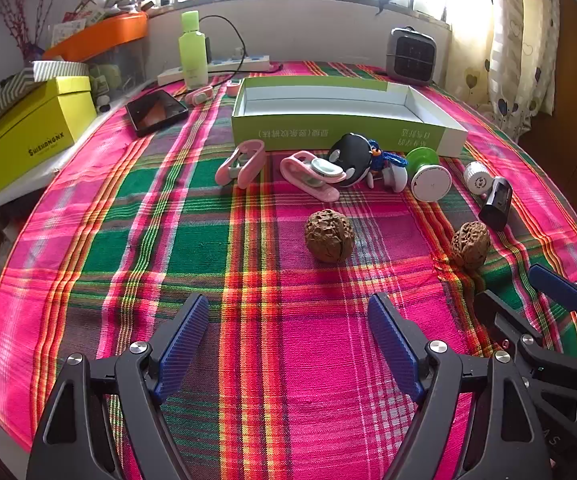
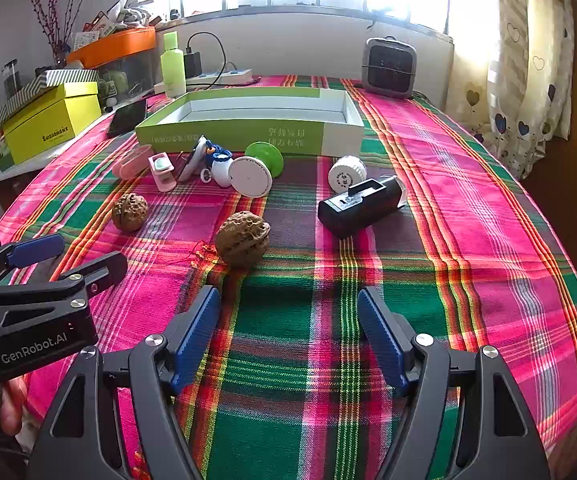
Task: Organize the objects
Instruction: 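Move the left gripper toward the walnut in front of the toys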
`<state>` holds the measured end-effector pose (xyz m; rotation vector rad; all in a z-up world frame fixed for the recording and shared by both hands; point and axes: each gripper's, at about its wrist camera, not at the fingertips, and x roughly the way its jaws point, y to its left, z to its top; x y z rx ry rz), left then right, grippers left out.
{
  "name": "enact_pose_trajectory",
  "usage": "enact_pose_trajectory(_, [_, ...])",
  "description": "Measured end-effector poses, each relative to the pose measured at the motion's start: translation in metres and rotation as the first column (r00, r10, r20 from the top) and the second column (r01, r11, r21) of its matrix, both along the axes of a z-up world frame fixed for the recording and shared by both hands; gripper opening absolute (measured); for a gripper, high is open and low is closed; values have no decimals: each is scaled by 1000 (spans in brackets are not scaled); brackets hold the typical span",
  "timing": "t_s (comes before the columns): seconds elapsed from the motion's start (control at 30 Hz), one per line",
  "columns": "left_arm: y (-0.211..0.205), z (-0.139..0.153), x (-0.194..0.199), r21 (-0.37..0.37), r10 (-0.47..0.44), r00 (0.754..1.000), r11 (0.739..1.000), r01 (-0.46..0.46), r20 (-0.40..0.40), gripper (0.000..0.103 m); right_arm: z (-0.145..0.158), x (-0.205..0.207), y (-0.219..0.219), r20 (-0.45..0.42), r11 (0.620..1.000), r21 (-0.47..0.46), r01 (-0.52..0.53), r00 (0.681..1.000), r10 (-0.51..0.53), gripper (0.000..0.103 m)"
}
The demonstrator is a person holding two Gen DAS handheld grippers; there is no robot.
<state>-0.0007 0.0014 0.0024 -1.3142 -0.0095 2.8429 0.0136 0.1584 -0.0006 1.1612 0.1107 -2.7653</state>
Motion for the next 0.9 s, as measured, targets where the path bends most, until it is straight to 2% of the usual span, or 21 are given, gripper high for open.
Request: enact_pose_trajectory(0.9, [1, -2, 0, 0, -4, 1000, 1000, 4, -6, 81, 2, 0, -1, -7, 1000, -3, -4, 1000, 4, 72])
